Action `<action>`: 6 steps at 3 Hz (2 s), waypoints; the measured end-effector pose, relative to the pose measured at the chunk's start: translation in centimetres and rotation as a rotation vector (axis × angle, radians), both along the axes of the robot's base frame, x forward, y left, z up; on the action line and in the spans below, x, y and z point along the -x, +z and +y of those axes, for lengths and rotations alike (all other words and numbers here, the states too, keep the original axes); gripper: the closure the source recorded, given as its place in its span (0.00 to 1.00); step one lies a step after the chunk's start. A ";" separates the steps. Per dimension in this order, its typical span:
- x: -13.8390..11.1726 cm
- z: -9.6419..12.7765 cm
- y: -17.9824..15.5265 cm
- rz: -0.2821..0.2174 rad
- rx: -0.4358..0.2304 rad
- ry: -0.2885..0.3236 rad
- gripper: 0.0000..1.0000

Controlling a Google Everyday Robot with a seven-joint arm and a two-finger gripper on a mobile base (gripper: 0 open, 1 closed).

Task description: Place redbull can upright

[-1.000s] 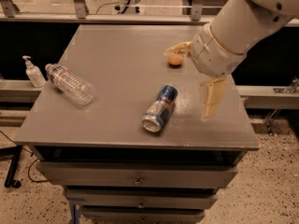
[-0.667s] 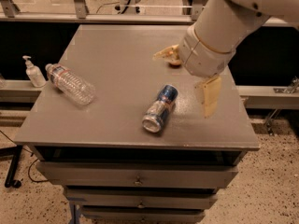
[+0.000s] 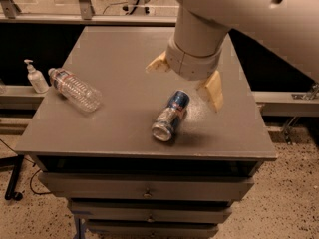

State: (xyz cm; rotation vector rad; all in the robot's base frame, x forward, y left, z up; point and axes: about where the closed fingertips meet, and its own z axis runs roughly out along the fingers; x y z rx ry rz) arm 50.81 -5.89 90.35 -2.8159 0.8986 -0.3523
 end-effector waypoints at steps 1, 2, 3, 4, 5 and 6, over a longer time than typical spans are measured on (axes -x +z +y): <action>-2.6 0.1 -0.4 -0.016 0.033 0.084 0.00; -4.7 -0.4 -1.0 0.017 -0.003 0.070 0.00; -5.6 -1.0 -1.9 0.076 -0.044 0.023 0.00; -5.1 -1.5 -3.0 0.096 -0.056 0.017 0.00; -3.6 -1.9 -4.6 0.104 -0.041 0.067 0.00; -2.4 -2.1 -6.2 0.113 -0.007 0.127 0.00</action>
Offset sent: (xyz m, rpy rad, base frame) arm 0.0735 -0.0095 -0.0162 0.0589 0.0687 0.0444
